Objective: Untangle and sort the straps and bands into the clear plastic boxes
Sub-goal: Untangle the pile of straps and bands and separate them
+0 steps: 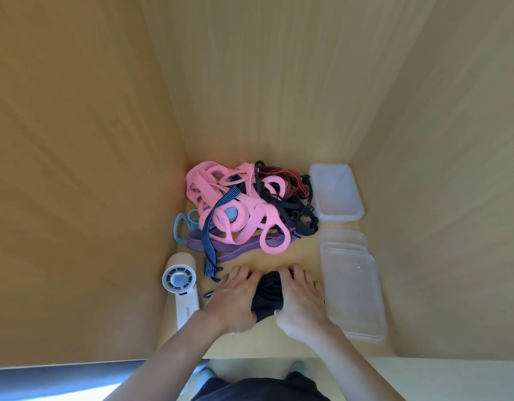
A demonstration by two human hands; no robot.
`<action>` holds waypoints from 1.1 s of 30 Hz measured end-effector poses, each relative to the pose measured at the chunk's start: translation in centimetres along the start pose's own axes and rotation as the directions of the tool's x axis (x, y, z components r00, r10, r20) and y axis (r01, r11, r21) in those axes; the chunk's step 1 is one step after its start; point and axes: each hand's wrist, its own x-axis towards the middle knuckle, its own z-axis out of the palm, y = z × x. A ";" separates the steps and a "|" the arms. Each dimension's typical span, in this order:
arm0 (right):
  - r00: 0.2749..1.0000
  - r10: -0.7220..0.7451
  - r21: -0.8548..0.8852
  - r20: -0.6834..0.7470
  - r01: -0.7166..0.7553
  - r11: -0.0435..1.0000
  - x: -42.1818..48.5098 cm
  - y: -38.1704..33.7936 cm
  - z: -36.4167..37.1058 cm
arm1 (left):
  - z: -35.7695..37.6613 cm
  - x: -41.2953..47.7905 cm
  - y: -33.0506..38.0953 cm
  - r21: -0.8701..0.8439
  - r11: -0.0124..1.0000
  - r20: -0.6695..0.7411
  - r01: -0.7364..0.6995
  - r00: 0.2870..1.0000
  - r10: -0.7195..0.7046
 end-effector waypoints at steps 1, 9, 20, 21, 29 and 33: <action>1.000 0.015 0.012 -0.015 -0.015 1.000 -0.3 -0.1 0.1 | 0.0 0.0 0.0 -0.005 1.000 -0.007 -0.010 1.000 0.010; 0.996 0.061 0.124 0.060 -0.068 0.990 -0.6 -0.2 -0.6 | -0.1 0.4 0.1 0.045 0.998 0.001 -0.035 0.999 0.035; 0.991 0.025 0.406 -0.131 0.031 0.913 3.9 2.7 -7.4 | -1.6 0.4 0.5 0.001 0.998 0.015 -0.060 0.998 0.060; 0.982 0.032 0.417 -0.187 0.050 0.907 4.7 2.9 -7.7 | -1.9 0.2 0.5 -0.011 0.998 0.017 -0.064 0.998 0.064; 0.958 -0.036 0.234 -0.286 0.106 0.966 12.6 2.6 -9.3 | -4.9 -0.6 0.4 -0.286 0.956 -0.043 -0.061 0.998 0.050; 0.991 -0.028 0.013 -0.131 0.030 0.999 14.6 2.0 -8.6 | -6.1 -0.7 -0.1 -0.387 0.920 -0.101 -0.061 0.995 0.024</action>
